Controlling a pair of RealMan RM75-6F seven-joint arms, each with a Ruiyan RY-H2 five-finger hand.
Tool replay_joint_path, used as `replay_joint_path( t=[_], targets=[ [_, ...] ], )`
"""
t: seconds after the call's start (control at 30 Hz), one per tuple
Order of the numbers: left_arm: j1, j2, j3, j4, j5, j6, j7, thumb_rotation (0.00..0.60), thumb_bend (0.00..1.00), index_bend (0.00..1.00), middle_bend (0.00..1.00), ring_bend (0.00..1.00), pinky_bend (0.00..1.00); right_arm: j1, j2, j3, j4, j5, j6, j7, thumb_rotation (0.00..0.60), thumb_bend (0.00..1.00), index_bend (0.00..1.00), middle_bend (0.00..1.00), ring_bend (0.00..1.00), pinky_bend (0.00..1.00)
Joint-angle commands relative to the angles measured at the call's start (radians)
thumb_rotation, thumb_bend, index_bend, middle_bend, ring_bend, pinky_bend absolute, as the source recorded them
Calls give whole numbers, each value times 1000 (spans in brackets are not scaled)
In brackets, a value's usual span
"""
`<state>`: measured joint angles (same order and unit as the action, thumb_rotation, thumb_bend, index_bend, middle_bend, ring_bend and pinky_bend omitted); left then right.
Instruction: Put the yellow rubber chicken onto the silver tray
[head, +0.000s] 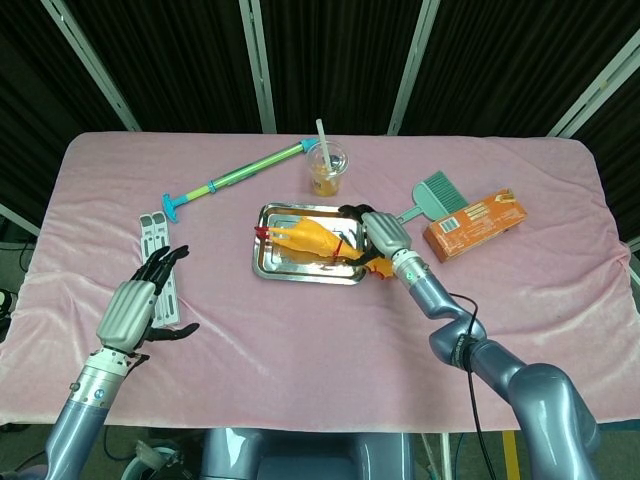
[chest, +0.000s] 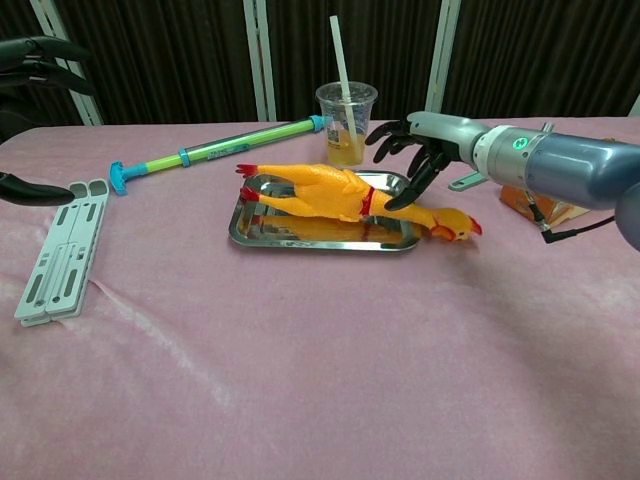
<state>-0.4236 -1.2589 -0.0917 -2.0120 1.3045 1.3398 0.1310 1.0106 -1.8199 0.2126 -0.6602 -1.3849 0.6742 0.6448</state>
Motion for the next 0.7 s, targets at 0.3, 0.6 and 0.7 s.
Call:
replay_joint_path(
  t=[0.3,0.6,0.7],
  targets=[
    [16,25,-19,3,4,9,-3,600,10,25,108,17,159,-26,59,20,-76,17,48,-30,600,0,164,194,146,279],
    [69,126,-30,64,-53,53,36,600,23,48,112,17,159,-206,253,26,-308,40,272,-81,600,298,449,379,347,430],
    [94,155,-21,93,-60,64,35,600,41,59,112,17,154,-279,322,3,-385,38,350,-159,600,311,460,387,348,431]
  ],
)
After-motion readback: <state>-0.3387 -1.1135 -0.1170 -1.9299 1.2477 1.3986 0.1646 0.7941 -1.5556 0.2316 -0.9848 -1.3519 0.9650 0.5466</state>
